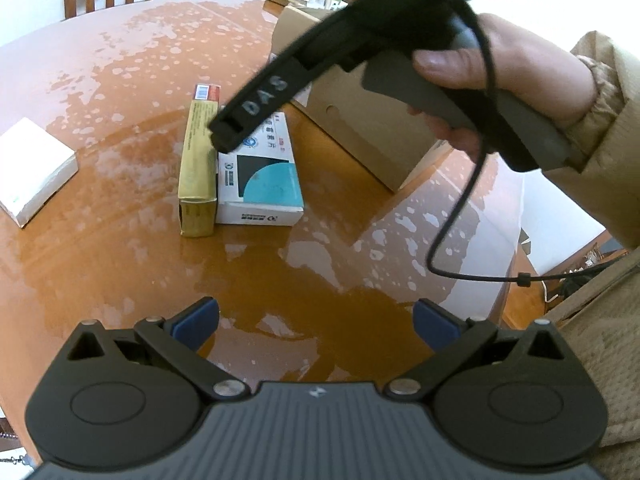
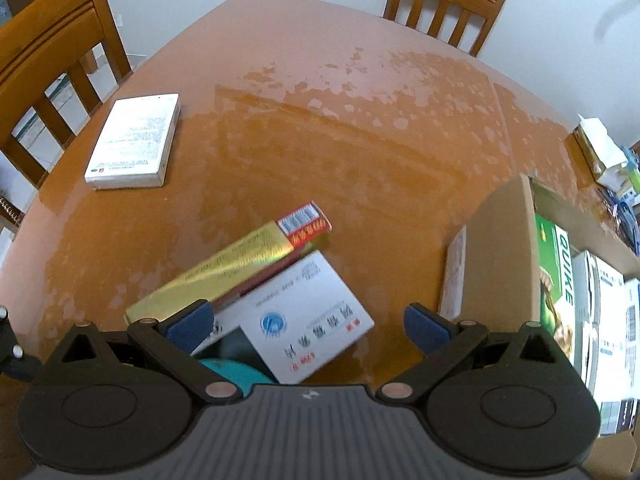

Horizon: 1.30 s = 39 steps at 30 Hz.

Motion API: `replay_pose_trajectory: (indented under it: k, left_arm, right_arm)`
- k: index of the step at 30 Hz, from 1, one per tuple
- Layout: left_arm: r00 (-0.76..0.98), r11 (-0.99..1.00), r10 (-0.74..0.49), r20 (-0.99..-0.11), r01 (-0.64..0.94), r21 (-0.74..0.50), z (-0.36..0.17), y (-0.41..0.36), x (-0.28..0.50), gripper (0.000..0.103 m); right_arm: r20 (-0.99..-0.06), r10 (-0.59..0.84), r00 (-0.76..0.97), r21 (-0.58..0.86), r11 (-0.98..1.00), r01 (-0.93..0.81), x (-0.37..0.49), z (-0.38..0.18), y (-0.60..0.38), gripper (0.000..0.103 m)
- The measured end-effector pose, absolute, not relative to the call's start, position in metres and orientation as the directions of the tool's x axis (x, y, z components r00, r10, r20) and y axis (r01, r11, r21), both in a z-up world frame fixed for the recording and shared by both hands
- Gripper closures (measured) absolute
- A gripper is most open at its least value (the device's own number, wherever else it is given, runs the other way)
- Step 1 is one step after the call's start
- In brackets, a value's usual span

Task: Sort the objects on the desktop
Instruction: 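Move the right gripper to the flat white box and grasp it, then carry the flat white box with the right gripper to the cardboard box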

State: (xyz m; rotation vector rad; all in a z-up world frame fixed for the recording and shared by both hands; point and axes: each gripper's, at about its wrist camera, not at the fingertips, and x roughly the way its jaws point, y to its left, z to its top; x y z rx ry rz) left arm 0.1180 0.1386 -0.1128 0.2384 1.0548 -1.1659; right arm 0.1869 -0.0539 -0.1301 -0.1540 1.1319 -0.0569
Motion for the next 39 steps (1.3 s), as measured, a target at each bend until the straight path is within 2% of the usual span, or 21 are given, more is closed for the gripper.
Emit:
replay_pose_trajectory:
  k: [10, 15, 19, 24, 31, 34, 35, 36, 39]
  left_arm:
    - [0.024, 0.439, -0.651, -0.759, 0.827, -0.351, -0.109, 0.142, 0.122, 0.000]
    - [0.046, 0.457, -0.664, -0.746, 0.815, -0.356, -0.109, 0.144, 0.124, 0.000]
    - [0.071, 0.476, -0.670, -0.739, 0.804, -0.355, -0.108, 0.147, 0.125, 0.000]
    - [0.104, 0.506, -0.680, -0.726, 0.784, -0.361, -0.108, 0.156, 0.126, 0.000]
    - [0.105, 0.514, -0.682, -0.724, 0.773, -0.373, -0.113, 0.162, 0.127, 0.000]
    - [0.104, 0.513, -0.686, -0.720, 0.771, -0.378, -0.114, 0.163, 0.129, 0.000]
    - [0.103, 0.513, -0.687, -0.719, 0.770, -0.379, -0.114, 0.163, 0.130, 0.000]
    - [0.104, 0.511, -0.688, -0.718, 0.771, -0.378, -0.114, 0.163, 0.130, 0.000]
    - [0.109, 0.509, -0.688, -0.718, 0.778, -0.369, -0.112, 0.163, 0.131, 0.000]
  right_arm:
    - [-0.887, -0.102, 0.450, -0.142, 0.988, -0.056, 0.222, -0.121, -0.049, 0.000]
    - [-0.874, 0.063, 0.483, 0.001, 0.992, -0.127, 0.250, -0.101, -0.024, 0.000]
    - [-0.871, 0.229, 0.434, 0.152, 0.967, -0.205, 0.291, -0.115, 0.020, 0.000]
    - [-0.902, 0.195, 0.384, 0.138, 0.975, -0.172, 0.327, -0.151, 0.056, 0.000]
    - [-0.911, 0.165, 0.377, 0.110, 0.980, -0.164, 0.335, -0.166, 0.067, 0.001]
    - [-0.908, 0.149, 0.391, 0.081, 0.979, -0.185, 0.333, -0.163, 0.068, 0.013]
    - [-0.907, 0.144, 0.395, 0.072, 0.979, -0.192, 0.332, -0.162, 0.069, 0.022]
    - [-0.907, 0.147, 0.396, 0.076, 0.979, -0.191, 0.332, -0.160, 0.067, 0.027]
    - [-0.907, 0.151, 0.393, 0.089, 0.981, -0.171, 0.332, -0.156, 0.057, 0.027]
